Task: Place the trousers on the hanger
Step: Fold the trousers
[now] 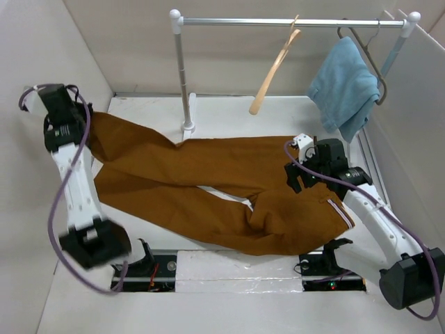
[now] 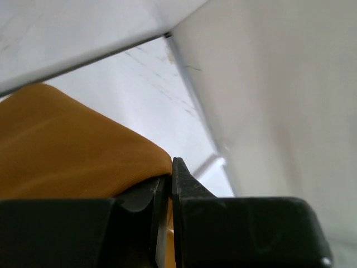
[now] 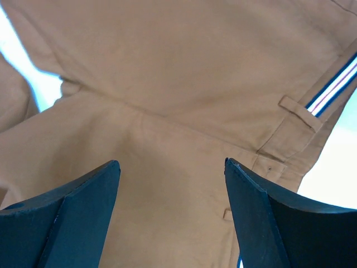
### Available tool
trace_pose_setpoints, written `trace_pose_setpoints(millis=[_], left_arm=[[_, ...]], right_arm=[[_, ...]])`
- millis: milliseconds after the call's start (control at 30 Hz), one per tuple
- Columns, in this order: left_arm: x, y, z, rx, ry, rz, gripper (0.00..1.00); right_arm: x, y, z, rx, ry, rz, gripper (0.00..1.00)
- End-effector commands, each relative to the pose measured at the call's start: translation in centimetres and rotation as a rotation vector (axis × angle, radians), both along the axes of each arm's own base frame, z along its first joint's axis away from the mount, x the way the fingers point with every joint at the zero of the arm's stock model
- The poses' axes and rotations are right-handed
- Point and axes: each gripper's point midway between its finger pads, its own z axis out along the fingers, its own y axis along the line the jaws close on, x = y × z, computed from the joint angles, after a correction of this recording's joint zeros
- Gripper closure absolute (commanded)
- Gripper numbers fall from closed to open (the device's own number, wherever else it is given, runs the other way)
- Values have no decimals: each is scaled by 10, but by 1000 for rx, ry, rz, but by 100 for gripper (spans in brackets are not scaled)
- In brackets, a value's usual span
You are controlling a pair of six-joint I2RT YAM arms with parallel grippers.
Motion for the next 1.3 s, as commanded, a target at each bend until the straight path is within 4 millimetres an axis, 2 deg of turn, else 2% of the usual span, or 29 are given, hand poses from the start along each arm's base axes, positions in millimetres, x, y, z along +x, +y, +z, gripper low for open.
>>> trace_pose_setpoints(millis=[0,33,67,100,133,167,200,233,300,333,367,400,433,467,500,533,567,600,633,667,700,733,767,833,867,933,1033,1133,1267], left_arm=[[64,32,-113,-70,316,-30,100],[73,31,-134,-96,389,-45,100],[94,40,-112,-74,359,-47,100],[109,47,-158,-97,471,-33,100],[115,43,-163,-84,512,-43,100],[129,52,-146,-21,488,-28,100],[134,55,-168,-28,538,-33,85],[139,56,-169,-24,526,-43,73],[135,49,-189,-55,555,-67,42],[137,47,-189,-52,538,-82,37],[129,38,-208,-80,569,-117,34],[128,29,-191,-54,492,-142,31],[128,28,-191,-54,491,-142,31],[114,21,-208,-70,518,-156,31],[110,13,-184,-38,457,-171,30],[114,8,-174,-6,407,-193,30],[107,-3,-180,-6,410,-221,30],[106,-21,-157,32,359,-257,30],[106,-31,-149,51,338,-275,30],[102,-46,-153,66,343,-316,30],[99,-61,-131,106,288,-350,31],[99,-88,-124,136,267,-400,31],[94,-99,-127,155,271,-422,31],[87,-132,-105,192,208,-483,32],[81,-140,-109,196,210,-498,33],[73,-155,-90,210,142,-528,34],[55,-171,-88,193,117,-585,35],[37,-185,-93,221,139,-632,35],[22,-190,-108,249,182,-657,36]], right_arm=[[20,-12,16,45,-25,-64,19],[23,-16,17,61,-31,-82,20],[25,-19,14,74,-22,-95,20],[29,-28,13,86,-19,-139,20],[32,-32,12,101,-18,-159,20],[34,-35,11,117,-16,-172,19],[37,-48,7,125,-9,-230,19],[44,-54,7,132,-30,-261,19],[49,-69,-7,143,-17,-347,15],[63,-83,-4,159,-71,-400,14],[69,-89,-7,184,-81,-427,11],[84,-103,-27,228,-68,-487,10],[85,-103,-27,228,-68,-488,10],[90,-107,-35,236,-52,-512,9],[92,-112,-62,232,27,-533,7],[101,-116,-65,245,22,-534,7],[106,-117,-72,262,40,-536,7],[110,-119,-80,276,60,-542,7],[114,-116,-95,293,96,-535,7],[118,-117,-97,313,106,-535,7],[118,-114,-103,336,131,-545,7],[121,-112,-105,354,132,-544,7],[121,-115,-105,345,128,-556,7],[121,-116,-105,362,136,-598,9],[120,-111,-106,384,154,-586,14],[118,-110,-110,392,172,-594,14],[111,-133,-122,318,196,-691,9],[111,-153,-116,280,128,-743,7],[113,-142,-121,266,167,-706,7]])
